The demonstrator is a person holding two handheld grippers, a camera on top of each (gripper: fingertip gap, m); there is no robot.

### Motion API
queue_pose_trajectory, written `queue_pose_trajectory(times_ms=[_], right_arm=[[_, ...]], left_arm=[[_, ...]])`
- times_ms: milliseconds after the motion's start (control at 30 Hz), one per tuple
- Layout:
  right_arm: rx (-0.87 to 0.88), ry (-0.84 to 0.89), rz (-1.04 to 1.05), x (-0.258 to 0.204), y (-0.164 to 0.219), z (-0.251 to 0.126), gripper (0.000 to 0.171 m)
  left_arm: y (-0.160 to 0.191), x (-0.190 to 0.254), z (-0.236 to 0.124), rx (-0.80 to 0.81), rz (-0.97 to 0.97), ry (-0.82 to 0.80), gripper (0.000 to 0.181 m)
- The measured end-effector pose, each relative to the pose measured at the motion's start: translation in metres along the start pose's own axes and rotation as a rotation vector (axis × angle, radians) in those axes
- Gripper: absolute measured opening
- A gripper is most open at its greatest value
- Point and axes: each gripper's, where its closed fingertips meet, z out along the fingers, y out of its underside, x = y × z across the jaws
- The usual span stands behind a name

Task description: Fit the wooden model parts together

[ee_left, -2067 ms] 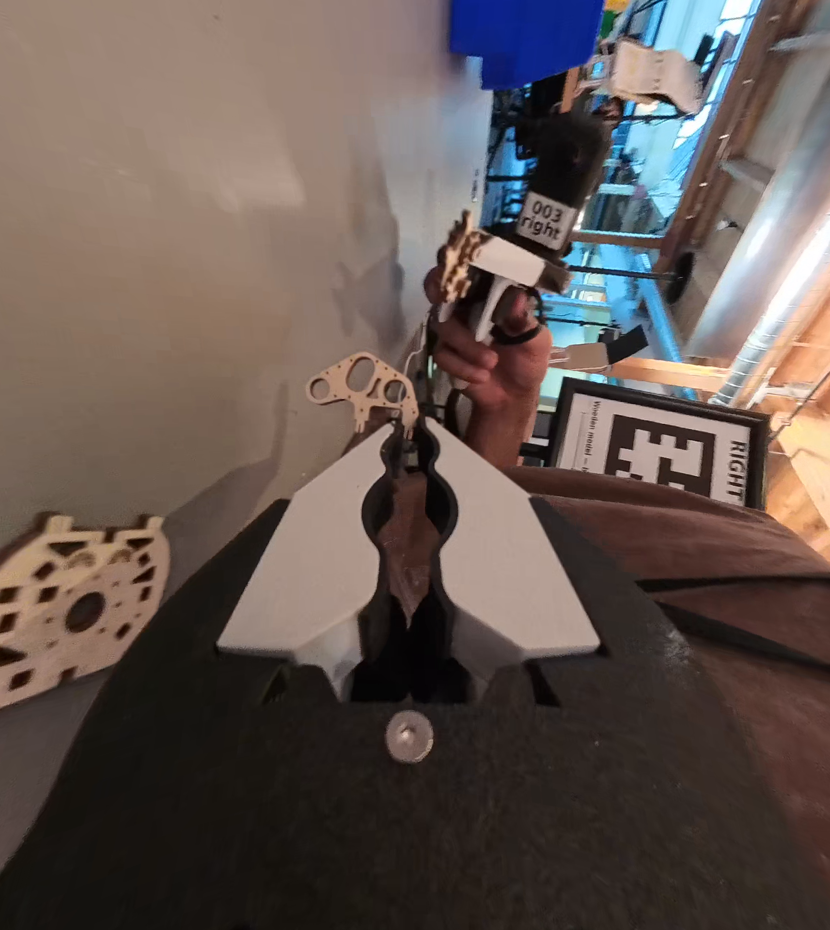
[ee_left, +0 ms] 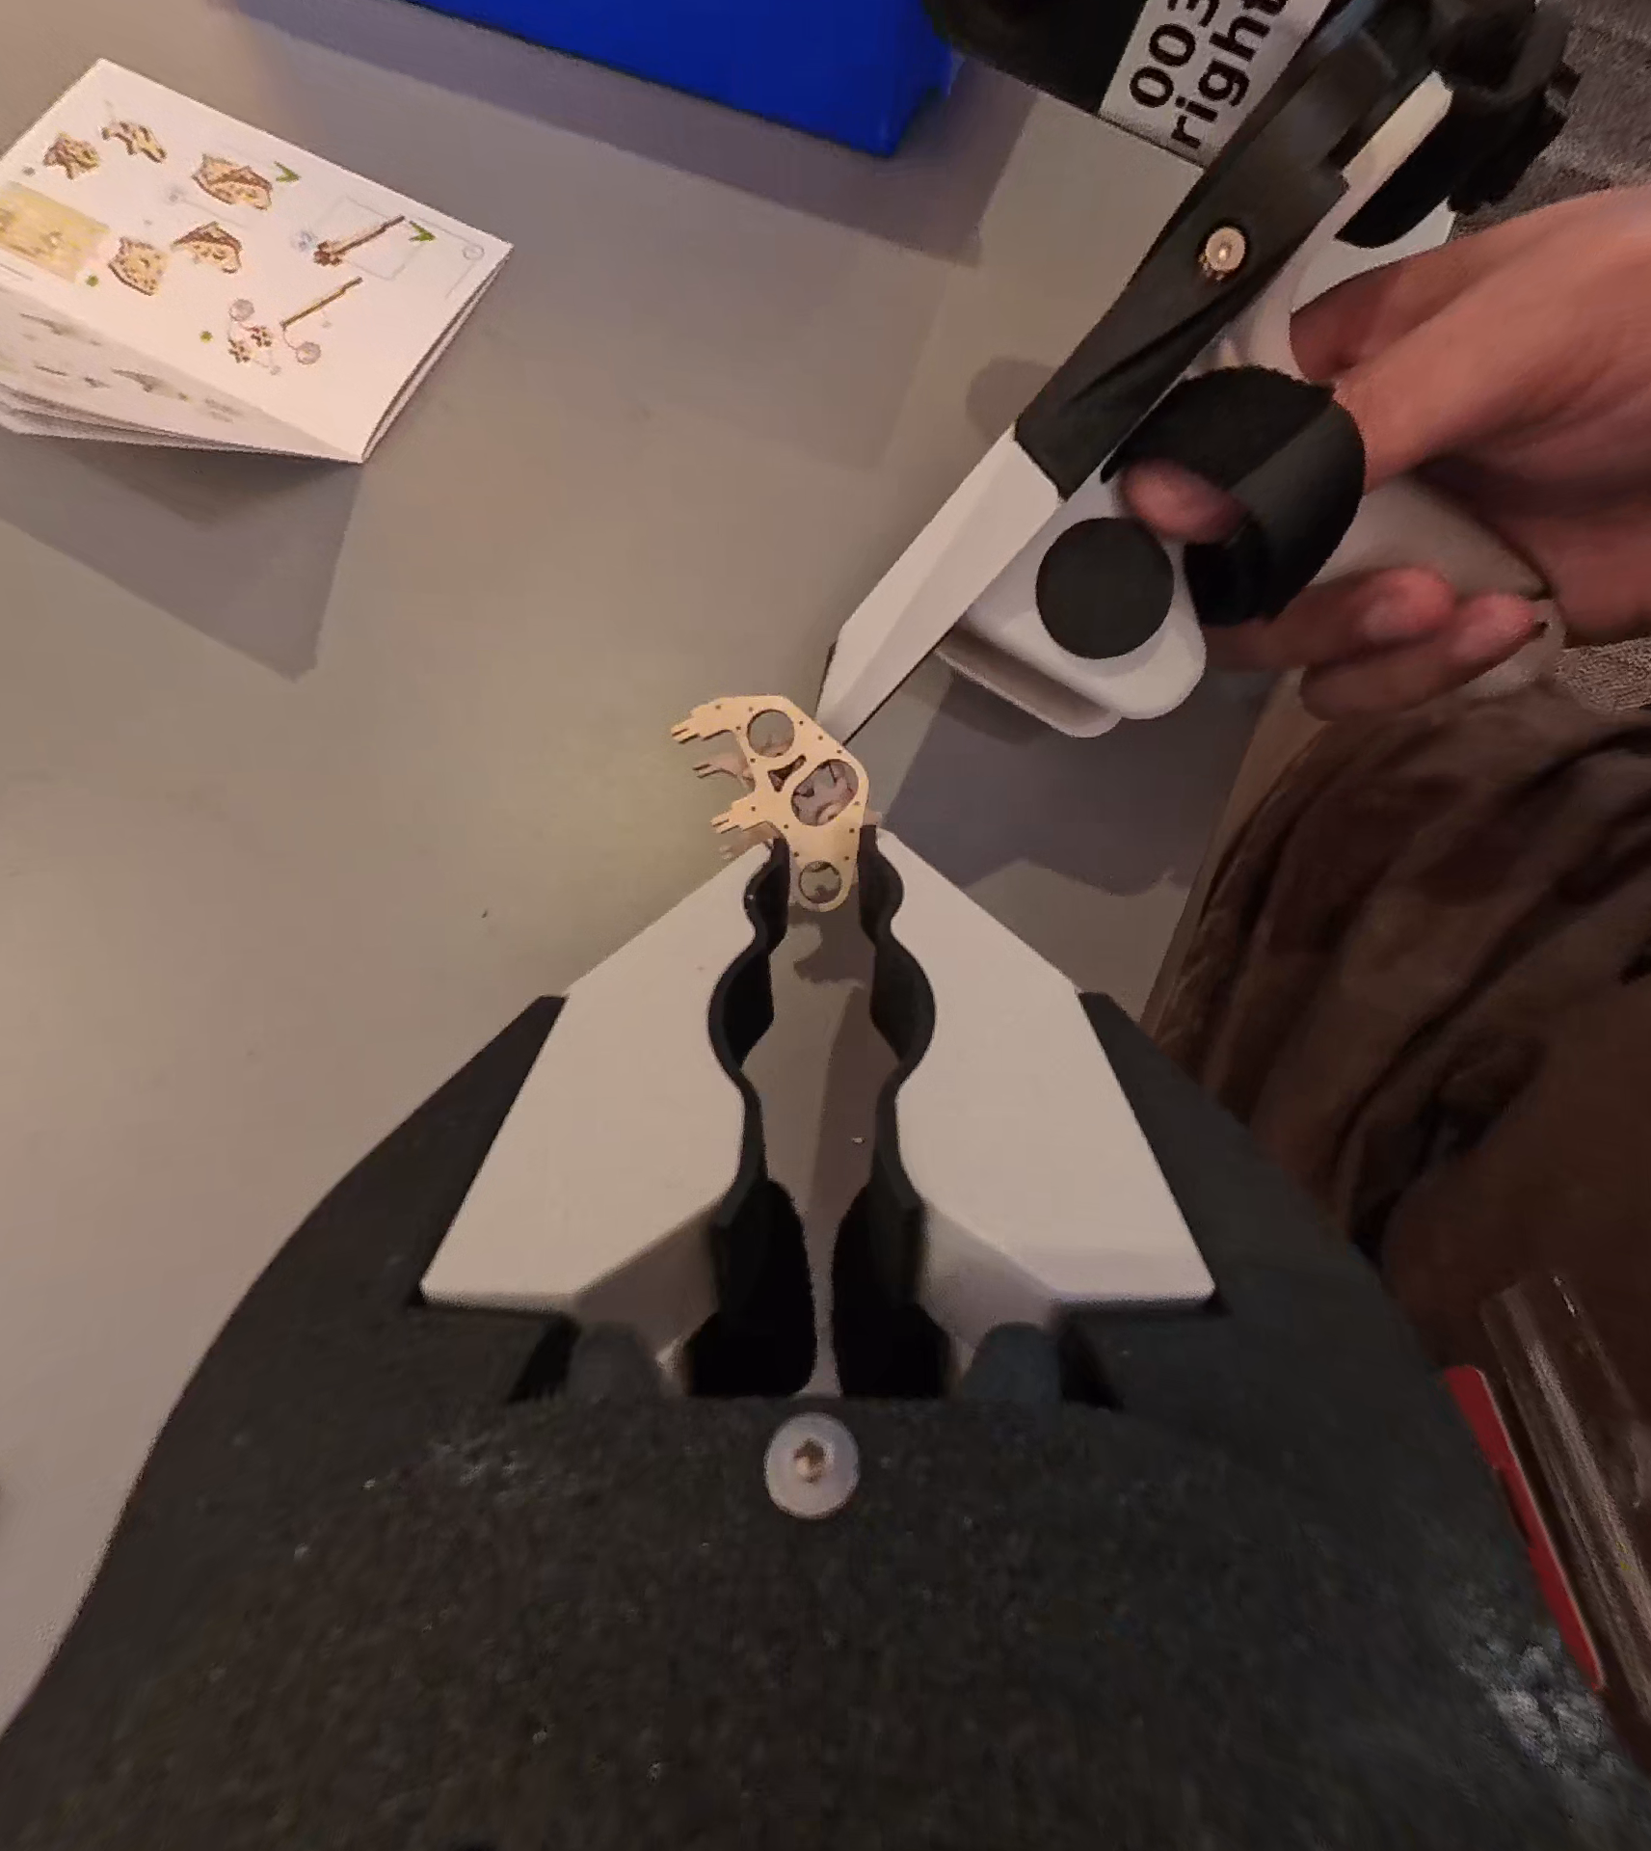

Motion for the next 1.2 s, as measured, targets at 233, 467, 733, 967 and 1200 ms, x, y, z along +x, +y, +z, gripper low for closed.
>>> queue_pose_trajectory(times_ms=[233, 467, 733, 967, 1200], right_arm=[[0.008, 0.008, -0.002, 0.001, -0.001, -0.002, 0.003], [0.008, 0.012, -0.016, 0.001, -0.002, -0.003, 0.003], [0.018, -0.022, -0.014, -0.006, -0.003, -0.003, 0.005], [0.020, -0.062, 0.024, -0.009, -0.004, -0.004, 0.007], [0.001, -0.023, -0.025, -0.006, -0.001, -0.003, 0.012]], left_arm=[[0.003, 0.002, 0.001, -0.058, 0.026, -0.048, 0.011], [0.004, 0.002, 0.001, -0.087, 0.028, -0.038, 0.011], [0.007, 0.002, 0.001, -0.124, 0.049, -0.041, 0.011], [0.009, 0.002, 0.003, -0.135, 0.046, -0.037, 0.011], [0.013, 0.004, 0.006, -0.153, 0.035, -0.027, 0.011]])
